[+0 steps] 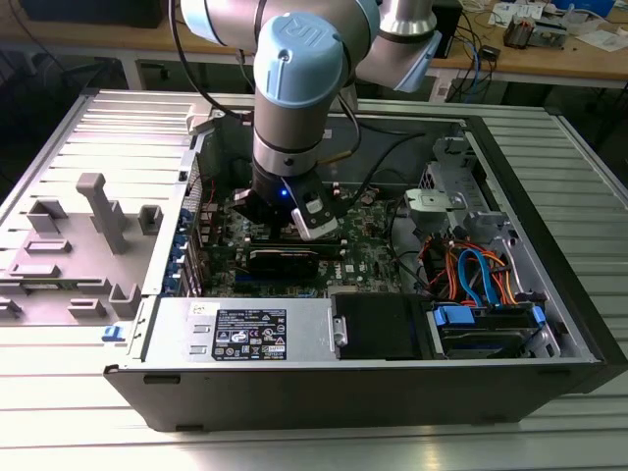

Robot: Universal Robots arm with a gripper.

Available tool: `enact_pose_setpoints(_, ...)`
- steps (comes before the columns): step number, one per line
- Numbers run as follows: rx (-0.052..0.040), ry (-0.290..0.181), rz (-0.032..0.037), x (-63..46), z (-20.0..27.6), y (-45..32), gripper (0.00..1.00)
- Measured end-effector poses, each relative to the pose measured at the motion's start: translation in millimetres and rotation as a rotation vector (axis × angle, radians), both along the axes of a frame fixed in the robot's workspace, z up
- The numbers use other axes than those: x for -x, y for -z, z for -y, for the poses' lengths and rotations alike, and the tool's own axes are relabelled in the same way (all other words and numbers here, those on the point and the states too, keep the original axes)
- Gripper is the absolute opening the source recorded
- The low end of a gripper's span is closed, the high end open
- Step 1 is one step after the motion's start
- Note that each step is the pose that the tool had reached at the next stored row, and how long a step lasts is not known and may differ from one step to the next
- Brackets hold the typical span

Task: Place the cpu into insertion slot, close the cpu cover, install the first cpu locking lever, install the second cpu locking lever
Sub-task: 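Install the second cpu locking lever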

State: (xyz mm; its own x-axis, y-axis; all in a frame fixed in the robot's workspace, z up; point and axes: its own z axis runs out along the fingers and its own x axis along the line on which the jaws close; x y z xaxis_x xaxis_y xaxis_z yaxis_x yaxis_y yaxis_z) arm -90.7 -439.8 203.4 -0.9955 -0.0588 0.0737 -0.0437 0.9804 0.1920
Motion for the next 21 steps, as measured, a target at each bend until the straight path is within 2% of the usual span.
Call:
enact_pose_setpoints(18,0.0003,0.000,0.0000,0.6,-1.5,2.3,0.11)
enact_pose_setpoints(19,0.0040,0.000,0.0003,0.6,-1.6,2.5,0.11)
enact_pose_setpoints(21,0.0200,0.000,0.0001,0.6,-1.5,2.1,0.11)
